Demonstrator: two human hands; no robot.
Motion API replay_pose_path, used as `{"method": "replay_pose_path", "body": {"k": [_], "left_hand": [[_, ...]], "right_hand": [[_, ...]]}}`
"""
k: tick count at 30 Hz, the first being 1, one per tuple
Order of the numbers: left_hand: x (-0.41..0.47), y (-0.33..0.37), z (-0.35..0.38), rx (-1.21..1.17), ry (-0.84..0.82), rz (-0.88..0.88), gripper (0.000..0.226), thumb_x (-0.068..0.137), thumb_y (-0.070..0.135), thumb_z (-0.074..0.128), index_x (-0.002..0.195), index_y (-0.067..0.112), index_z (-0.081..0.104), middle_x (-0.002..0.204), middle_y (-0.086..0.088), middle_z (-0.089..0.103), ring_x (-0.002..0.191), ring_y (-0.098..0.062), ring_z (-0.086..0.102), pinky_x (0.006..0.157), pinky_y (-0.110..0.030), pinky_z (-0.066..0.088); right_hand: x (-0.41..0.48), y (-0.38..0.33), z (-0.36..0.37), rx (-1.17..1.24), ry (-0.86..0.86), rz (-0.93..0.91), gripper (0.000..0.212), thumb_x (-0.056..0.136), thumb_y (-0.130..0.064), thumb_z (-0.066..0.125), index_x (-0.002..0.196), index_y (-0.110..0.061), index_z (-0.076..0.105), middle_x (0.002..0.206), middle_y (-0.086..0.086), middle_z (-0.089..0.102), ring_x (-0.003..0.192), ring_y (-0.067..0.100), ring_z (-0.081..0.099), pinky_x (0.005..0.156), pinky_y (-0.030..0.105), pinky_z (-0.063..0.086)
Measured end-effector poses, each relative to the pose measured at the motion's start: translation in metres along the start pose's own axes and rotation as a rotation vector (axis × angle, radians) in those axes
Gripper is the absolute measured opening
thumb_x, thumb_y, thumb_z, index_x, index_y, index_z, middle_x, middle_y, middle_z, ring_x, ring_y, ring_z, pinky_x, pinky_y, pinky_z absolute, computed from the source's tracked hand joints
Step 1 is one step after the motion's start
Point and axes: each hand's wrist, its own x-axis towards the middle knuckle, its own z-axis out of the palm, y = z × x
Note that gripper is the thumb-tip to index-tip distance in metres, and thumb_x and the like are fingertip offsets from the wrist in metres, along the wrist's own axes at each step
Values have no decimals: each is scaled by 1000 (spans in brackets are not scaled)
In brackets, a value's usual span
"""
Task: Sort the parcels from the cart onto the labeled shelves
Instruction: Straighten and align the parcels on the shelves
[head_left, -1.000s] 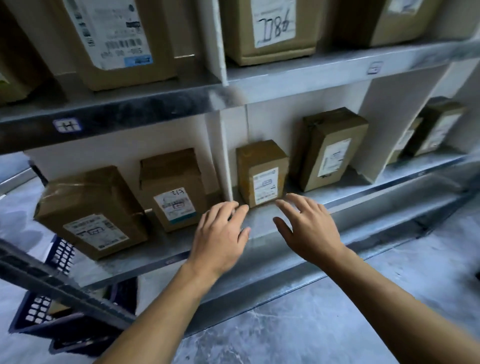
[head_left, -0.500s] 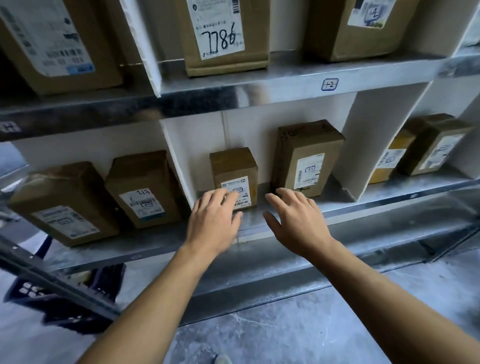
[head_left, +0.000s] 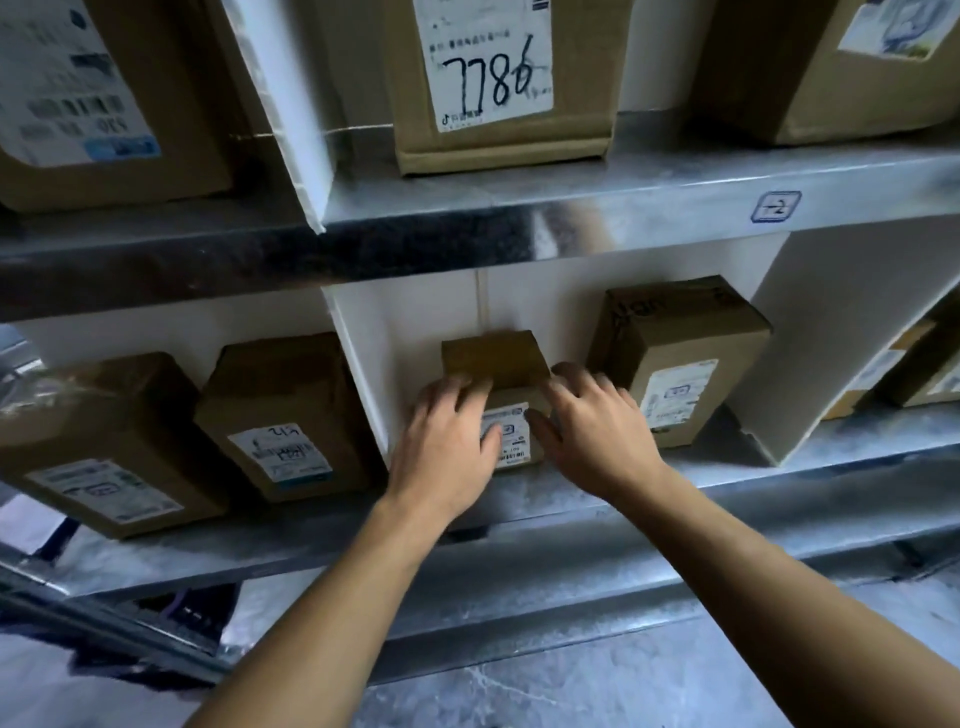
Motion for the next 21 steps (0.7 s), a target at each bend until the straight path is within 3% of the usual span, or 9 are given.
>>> {"method": "replay_pose_path", "body": {"k": [2, 6, 15, 21], "left_hand": [[9, -5, 5, -13, 11, -5, 53, 93, 39, 58, 140, 16, 49, 139, -9, 49, 126, -32, 44, 104, -44, 39], [19, -10, 15, -13, 37, 5, 54, 88, 35, 64, 136, 13, 51, 136, -10, 49, 123, -33, 49, 98, -47, 49], [23, -18, 35, -71, 52, -22, 50, 88, 33, 66, 133, 14, 52, 137, -7, 40, 122, -32, 48, 93, -44, 53], [27, -18, 45, -155, 114, -33, 44, 89, 25, 65, 129, 12, 54, 135, -9, 40, 117, -36, 52, 91, -51, 53]], "right_hand": [[10, 2, 4, 27, 7, 17, 41, 92, -41, 57, 125, -16, 59, 124, 14, 61, 102, 42, 62, 78, 49, 56], [21, 3, 9, 41, 2, 14, 43, 92, -42, 52, 127, -18, 58, 122, 10, 60, 102, 39, 60, 78, 47, 56], [28, 9, 25, 137, -16, 42, 42, 94, -40, 59, 132, -20, 56, 124, 9, 54, 109, 36, 59, 74, 47, 58], [33, 16, 34, 280, -22, 99, 45, 96, -34, 60, 137, -19, 53, 116, 10, 50, 93, 39, 62, 70, 47, 56]]}}
